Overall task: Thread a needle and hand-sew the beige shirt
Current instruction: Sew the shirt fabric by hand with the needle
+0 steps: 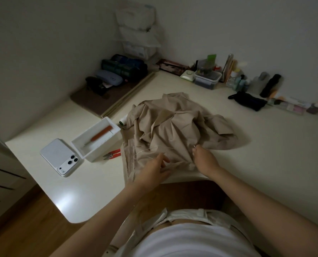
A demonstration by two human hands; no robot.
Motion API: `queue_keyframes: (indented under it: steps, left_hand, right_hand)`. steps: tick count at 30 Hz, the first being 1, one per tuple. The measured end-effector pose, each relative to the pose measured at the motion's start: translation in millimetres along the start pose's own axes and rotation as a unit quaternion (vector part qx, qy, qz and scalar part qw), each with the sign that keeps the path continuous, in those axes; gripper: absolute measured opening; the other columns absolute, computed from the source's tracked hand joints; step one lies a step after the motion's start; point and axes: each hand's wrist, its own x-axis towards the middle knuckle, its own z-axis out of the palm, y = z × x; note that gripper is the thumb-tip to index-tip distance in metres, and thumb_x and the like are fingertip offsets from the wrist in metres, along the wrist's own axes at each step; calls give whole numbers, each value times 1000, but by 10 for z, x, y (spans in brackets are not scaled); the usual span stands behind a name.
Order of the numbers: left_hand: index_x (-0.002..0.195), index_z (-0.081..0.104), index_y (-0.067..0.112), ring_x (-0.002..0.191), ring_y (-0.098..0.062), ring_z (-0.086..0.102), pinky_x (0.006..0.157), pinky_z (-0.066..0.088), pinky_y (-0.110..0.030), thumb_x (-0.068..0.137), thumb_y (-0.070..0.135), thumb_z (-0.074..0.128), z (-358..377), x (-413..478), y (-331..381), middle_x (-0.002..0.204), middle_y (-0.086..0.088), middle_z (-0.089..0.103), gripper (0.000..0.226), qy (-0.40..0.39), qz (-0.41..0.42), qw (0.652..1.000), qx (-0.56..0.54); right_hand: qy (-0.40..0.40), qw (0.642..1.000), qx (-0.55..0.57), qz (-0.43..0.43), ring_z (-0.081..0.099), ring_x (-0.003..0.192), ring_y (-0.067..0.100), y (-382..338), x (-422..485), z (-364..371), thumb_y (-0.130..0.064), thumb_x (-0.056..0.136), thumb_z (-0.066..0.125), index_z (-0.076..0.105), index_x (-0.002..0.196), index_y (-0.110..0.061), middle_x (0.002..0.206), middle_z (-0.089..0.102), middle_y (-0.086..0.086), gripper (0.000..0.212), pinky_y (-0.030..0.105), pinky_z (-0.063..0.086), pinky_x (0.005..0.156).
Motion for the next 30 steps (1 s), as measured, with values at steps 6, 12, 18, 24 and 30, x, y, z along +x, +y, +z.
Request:
queue_keyframes:
  steps: [6, 12, 18, 24, 30]
  left_hand:
    - [91, 52, 17, 67, -3, 45, 60, 38, -10, 90, 20, 62, 5, -86, -30, 81, 11, 51, 11, 54, 47, 997, -23]
    - [83, 50, 15, 69, 3, 47, 63, 42, -10, 85, 15, 67, 36, -136, -69, 89, 16, 43, 18, 108, 76, 991, -16]
    - [82, 59, 20, 83, -4, 48, 70, 46, -14, 83, 30, 69, 83, -179, -163, 101, 6, 44, 14, 88, 72, 992, 45]
    - [89, 68, 28, 103, -11, 40, 84, 44, -27, 83, 37, 67, 77, -230, -166, 107, 9, 43, 11, 8, 57, 991, 123]
    - [86, 68, 22, 97, -14, 39, 82, 40, -27, 88, 39, 61, 104, -260, -218, 100, 4, 46, 19, 23, 62, 988, 141]
  right_hand:
    - [56, 990, 17, -132, 49, 107, 21, -159, -104, -143, -2, 99, 33, 51, 127, -6, 124, 44, 9, 33, 26, 39, 87]
    - [33, 972, 33, -230, 58, 85, 12, -323, -299, -70, -16, 101, 36, 61, 112, -19, 90, 57, -9, 27, 29, 49, 75]
    - [4, 980, -54, -194, 62, 91, 19, -237, -313, 154, -22, 103, 33, 57, 111, -17, 104, 67, -1, 25, 28, 39, 68]
    - [-63, 983, -44, -167, 59, 87, 21, -164, -286, 202, -12, 101, 35, 58, 107, -10, 96, 64, 5, 24, 26, 38, 71]
    - [-83, 985, -18, -148, 58, 81, 19, -103, -268, 216, -12, 101, 35, 57, 101, -11, 87, 58, 0, 22, 30, 46, 73]
